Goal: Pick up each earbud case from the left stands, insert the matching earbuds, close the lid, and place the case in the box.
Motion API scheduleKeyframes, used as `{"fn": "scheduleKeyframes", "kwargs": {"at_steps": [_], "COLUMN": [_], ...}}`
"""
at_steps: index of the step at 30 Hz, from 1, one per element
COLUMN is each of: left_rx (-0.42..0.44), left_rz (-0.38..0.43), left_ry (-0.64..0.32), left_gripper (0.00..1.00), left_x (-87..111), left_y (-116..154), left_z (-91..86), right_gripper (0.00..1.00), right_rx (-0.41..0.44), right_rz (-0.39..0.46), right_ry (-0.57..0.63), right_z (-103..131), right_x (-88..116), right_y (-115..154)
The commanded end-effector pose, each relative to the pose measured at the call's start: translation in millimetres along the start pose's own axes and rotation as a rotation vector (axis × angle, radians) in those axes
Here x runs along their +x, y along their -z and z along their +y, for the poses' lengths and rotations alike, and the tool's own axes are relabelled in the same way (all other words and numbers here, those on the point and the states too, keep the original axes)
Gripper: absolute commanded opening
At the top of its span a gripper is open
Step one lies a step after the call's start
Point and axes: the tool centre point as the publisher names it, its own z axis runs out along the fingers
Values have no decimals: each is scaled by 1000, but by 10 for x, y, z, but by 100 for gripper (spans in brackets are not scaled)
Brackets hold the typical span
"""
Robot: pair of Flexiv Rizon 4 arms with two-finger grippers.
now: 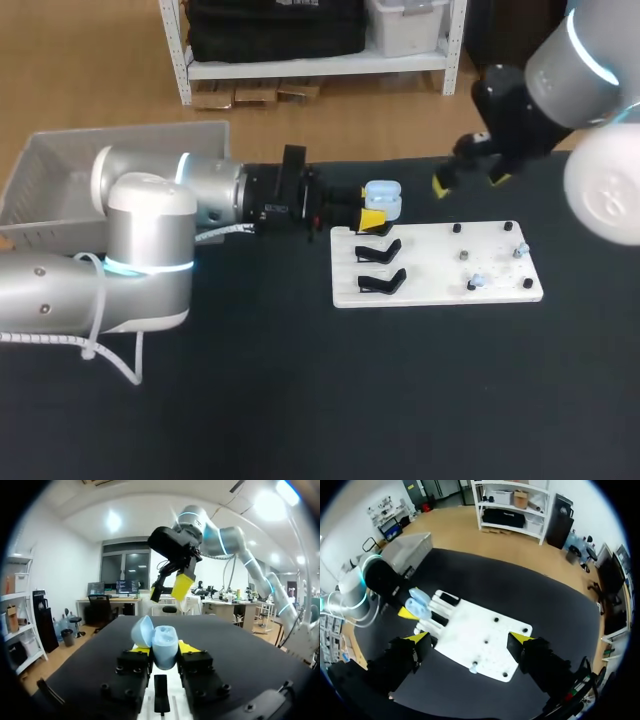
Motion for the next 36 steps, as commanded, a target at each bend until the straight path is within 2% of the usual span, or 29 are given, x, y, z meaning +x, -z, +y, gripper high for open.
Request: {"fn": "scheduleKeyframes", "kwargs": {"at_steps": [1, 9, 17, 23, 28, 36], "left_rx": [-19, -9, -9, -9, -9, -9], "left_rz": [-5, 1, -2, -2, -2, -2], "left_ry": [-19, -53, -54, -54, -54, -54], "left_gripper": [0, 0, 0, 0, 0, 0], "left_x": [-31, -46, -46, -46, -46, -46], "left_y": [10, 24, 25, 25, 25, 25], "left_z": [-45, -82, -85, -85, -85, -85], "right_gripper": [100, 100, 100, 100, 78, 69], "right_rx": [64, 84, 111, 129, 129, 134], "right_rz": [17, 107, 192, 254, 278, 293], "right_ry": [1, 4, 20, 5, -13, -20], "right_z": [-87, -307, -531, -662, -754, -809], "right_x": [143, 315, 404, 560, 666, 754], "right_y": [63, -41, -170, -281, -371, -450]}}
